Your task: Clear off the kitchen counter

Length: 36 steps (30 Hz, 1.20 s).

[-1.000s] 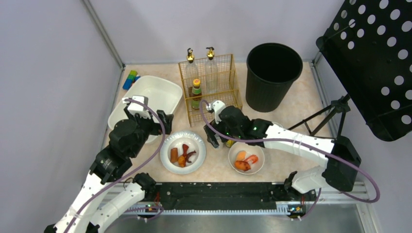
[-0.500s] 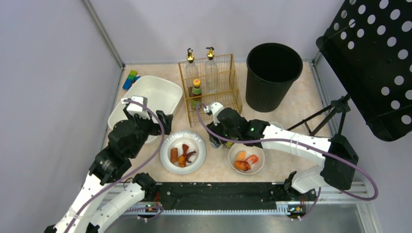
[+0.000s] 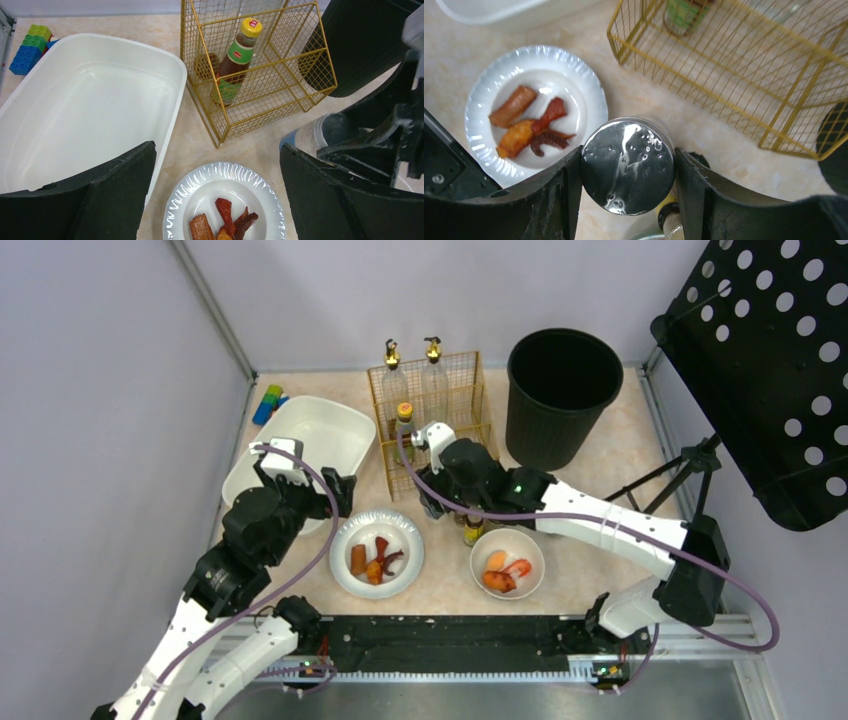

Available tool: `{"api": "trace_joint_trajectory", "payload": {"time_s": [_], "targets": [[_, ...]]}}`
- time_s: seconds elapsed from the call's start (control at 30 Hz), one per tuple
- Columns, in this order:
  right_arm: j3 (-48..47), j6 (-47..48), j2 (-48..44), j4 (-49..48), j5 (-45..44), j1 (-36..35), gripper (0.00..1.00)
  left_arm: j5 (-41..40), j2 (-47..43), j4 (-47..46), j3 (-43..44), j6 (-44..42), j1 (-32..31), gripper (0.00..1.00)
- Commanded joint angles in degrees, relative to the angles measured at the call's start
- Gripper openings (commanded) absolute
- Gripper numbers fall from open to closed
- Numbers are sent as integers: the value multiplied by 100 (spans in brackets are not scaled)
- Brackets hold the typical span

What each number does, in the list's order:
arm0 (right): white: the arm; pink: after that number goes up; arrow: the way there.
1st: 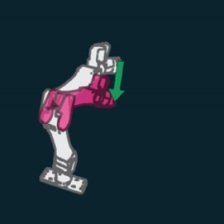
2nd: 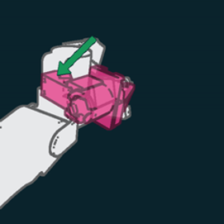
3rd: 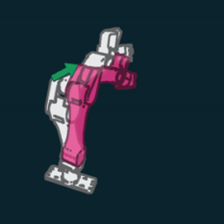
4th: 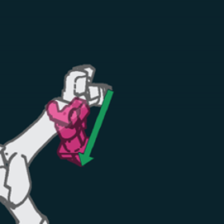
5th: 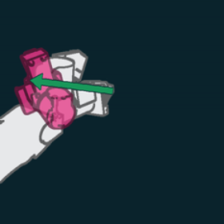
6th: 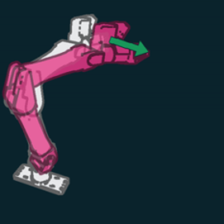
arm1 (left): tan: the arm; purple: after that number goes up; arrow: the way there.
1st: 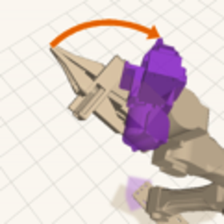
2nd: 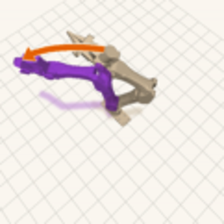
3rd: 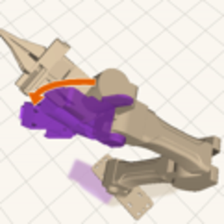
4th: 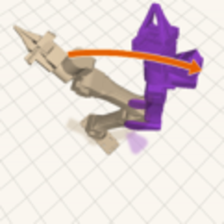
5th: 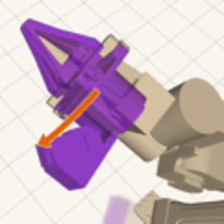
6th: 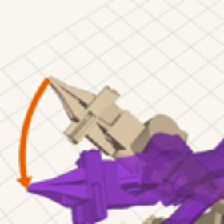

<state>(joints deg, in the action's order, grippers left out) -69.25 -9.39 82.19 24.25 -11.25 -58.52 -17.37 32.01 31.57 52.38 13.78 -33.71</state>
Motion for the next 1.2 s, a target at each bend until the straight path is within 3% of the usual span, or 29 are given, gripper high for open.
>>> {"api": "trace_joint_trajectory", "payload": {"time_s": [0.0,0.17,0.7,1.17], "targets": [[-981,187,-62,-271,-380,-80,31,57,-46,-116,44,-33,32,98],[-1667,381,-28,-144,-673,65,31,55,-53,-114,46,-28,34,98],[-3490,399,907,-148,-153,1470,28,113,-33,-115,44,-33,29,98],[-3630,139,1913,-715,54,1835,25,163,-68,-116,53,-24,31,98]]}}
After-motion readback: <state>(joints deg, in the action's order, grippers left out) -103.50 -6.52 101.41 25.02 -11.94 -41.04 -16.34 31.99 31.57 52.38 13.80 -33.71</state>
